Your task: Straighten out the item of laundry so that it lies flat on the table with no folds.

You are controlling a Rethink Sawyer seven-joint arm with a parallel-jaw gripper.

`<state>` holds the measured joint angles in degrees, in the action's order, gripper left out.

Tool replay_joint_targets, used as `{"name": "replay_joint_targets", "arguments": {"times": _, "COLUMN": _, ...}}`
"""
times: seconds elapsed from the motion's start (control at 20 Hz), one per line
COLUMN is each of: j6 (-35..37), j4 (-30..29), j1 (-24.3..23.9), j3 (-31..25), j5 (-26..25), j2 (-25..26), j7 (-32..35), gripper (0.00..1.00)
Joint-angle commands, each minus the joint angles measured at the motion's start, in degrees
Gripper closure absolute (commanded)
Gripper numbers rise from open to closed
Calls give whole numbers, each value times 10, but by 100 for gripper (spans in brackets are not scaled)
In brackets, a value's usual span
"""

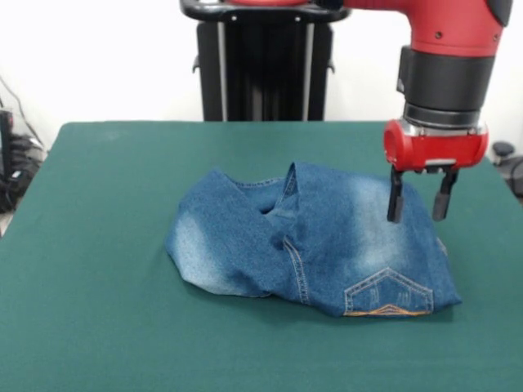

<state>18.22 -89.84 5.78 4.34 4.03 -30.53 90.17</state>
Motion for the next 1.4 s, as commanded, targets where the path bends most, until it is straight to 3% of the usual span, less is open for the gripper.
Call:
{"name": "replay_joint_targets", "arguments": {"times": 0.05, "j6": 19, "j4": -20, "j1": 29, "j3": -10, "j5": 29, "j2": 8, "j7": 143, "gripper": 0}}
{"name": "replay_joint_targets", "arguments": {"times": 0.7, "j6": 30, "j4": -7, "j1": 63, "j3": 18, "j5": 52, "j2": 32, "j7": 159, "gripper": 0}}
{"name": "replay_joint_targets", "arguments": {"times": 1.4, "j6": -71, "j4": -29, "j1": 38, "j3": 3, "j5": 36, "j2": 70, "j7": 137, "gripper": 0}}
